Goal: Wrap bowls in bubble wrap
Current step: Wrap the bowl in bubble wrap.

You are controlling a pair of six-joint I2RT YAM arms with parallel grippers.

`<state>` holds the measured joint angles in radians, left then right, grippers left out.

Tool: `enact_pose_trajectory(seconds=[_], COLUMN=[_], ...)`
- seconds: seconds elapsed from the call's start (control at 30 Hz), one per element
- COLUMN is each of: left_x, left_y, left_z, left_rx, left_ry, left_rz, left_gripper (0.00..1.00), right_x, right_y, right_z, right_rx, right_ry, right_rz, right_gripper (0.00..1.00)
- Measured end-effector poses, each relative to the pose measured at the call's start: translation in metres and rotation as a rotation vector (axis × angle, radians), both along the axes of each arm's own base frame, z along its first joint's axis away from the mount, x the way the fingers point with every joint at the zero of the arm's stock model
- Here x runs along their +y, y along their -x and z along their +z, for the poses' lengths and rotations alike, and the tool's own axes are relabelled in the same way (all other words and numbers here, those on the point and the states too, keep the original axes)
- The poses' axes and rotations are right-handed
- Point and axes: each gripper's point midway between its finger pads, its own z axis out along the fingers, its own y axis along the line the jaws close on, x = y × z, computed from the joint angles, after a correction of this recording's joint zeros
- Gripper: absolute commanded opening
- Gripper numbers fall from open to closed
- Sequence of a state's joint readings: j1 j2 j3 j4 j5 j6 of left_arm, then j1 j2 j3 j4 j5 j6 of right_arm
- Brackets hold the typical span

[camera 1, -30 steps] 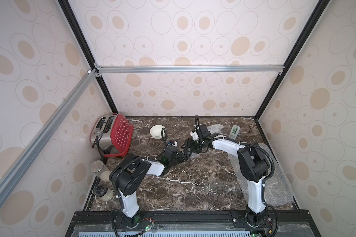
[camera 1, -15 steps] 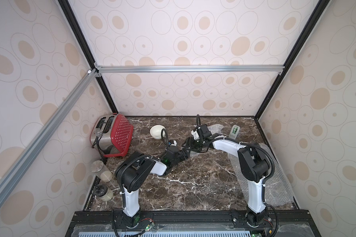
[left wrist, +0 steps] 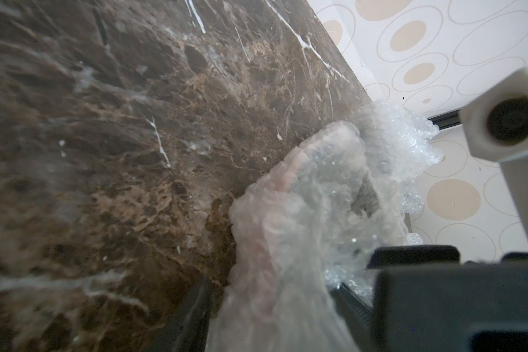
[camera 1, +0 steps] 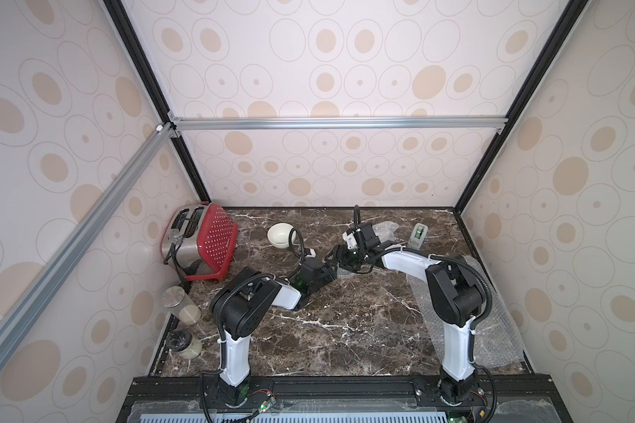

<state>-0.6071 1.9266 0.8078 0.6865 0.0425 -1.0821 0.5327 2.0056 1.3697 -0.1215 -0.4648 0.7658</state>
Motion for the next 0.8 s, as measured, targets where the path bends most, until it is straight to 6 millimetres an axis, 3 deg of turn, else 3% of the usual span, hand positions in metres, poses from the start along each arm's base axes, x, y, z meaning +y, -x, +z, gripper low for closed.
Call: enact_pose_trajectory(seconds=[0.37,0.6,0.7,0.8], left_x=[0.006,0.010,0.011,0.011], left_y=[-0.012,-0.006,-0.005,-0.005], left_z=[0.005,0.012,0.015,0.015], left_rx=[-0.007,0.011,0.010,0.012], left_ry=[-0.021,-0.062,-0.062,-0.063], left_rz=[0.033,0.019,0.017,0.015], left_gripper=[0.52,0.52,0.52,0.52], right_x=[-0.032,-0.074,-0.083,-0.090], right_y=[0.023,0.028,0.036,0.048], right_z=[0.033,0.057,0.052,0.030], right_rx=[0.041,-0.029,-0.027,0.026], right_ry=[-0.020,0.099,0.138,0.170], right_rz=[0.023,-0.008,-0.010,-0.012], right_gripper=[0.68,0.66,0.66,0.67])
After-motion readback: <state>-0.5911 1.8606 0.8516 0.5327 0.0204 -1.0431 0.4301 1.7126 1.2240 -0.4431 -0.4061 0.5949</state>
